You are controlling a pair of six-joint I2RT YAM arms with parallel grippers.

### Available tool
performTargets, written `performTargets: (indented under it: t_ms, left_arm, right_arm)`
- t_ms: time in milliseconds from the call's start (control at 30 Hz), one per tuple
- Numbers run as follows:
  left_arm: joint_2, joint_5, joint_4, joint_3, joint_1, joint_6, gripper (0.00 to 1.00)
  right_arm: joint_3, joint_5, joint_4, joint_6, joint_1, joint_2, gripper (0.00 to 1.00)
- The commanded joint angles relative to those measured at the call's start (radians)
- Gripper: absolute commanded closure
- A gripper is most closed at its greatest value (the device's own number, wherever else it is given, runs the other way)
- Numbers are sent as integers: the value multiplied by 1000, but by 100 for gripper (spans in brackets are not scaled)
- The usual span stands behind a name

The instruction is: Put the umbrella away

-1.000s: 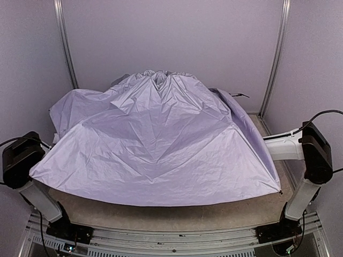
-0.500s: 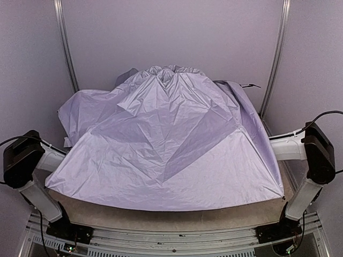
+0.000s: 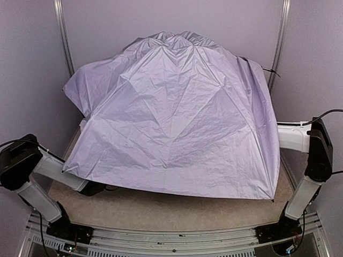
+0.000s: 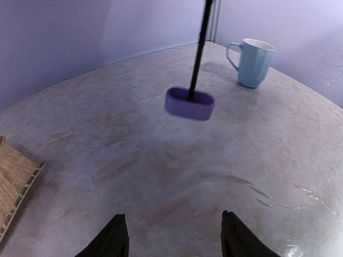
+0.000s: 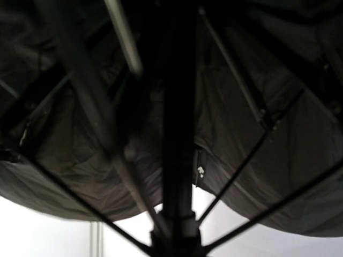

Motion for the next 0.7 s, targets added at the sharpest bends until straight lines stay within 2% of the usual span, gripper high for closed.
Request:
performTargets:
  t_ms: [0,167,433,667]
  left_arm:
    - [-26,-88,-20,-23,45,-66,41]
    - [-34,-186,-74,-14,90,-115,34]
    - [-109,-123,-117,-34,285,-224,23]
    - [-166,-148,-244,-10,483,-332,25]
  right_arm:
    - [99,22,71,-47,-18,-63,100]
    - [158,28,7,-68,-32,-131,100]
    - [156,10,-122,-93,-44,-268,100]
    - [77,-45,-274,-99,-44,-377,100]
